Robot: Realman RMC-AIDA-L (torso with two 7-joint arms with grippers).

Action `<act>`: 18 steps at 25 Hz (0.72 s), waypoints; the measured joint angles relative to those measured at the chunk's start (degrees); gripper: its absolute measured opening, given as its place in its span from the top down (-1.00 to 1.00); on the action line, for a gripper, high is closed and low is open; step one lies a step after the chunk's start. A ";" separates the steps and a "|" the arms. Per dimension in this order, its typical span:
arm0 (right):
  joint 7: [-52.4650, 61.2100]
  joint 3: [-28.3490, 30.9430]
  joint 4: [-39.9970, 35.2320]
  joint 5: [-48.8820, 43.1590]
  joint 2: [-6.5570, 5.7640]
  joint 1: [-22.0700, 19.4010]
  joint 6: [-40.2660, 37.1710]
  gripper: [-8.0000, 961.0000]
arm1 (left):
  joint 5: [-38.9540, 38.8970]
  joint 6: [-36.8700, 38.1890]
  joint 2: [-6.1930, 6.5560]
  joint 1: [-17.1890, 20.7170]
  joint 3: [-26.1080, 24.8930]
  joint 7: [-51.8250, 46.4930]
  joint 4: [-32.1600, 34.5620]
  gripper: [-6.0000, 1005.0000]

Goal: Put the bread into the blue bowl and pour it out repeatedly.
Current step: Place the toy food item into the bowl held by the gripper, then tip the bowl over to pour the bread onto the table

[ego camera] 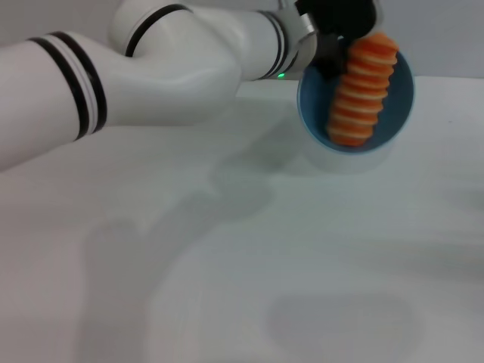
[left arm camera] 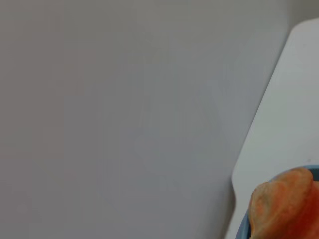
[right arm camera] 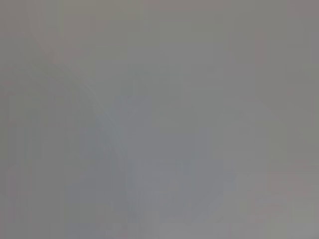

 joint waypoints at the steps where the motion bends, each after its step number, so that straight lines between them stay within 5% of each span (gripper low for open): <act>1: -0.01 0.16 0.02 0.04 0.00 -0.09 0.22 -0.25 | 2.00 0.32 0.00 -0.38 0.00 0.00 0.31 0.99; 7: -0.10 0.46 0.39 0.13 0.08 -0.28 0.92 -0.25 | 11.45 2.41 -0.08 -2.52 0.74 0.00 1.53 0.99; 18: -0.17 0.49 0.67 0.24 0.08 -0.15 1.35 -0.24 | 13.05 -1.29 -0.09 0.13 1.63 5.97 5.03 0.99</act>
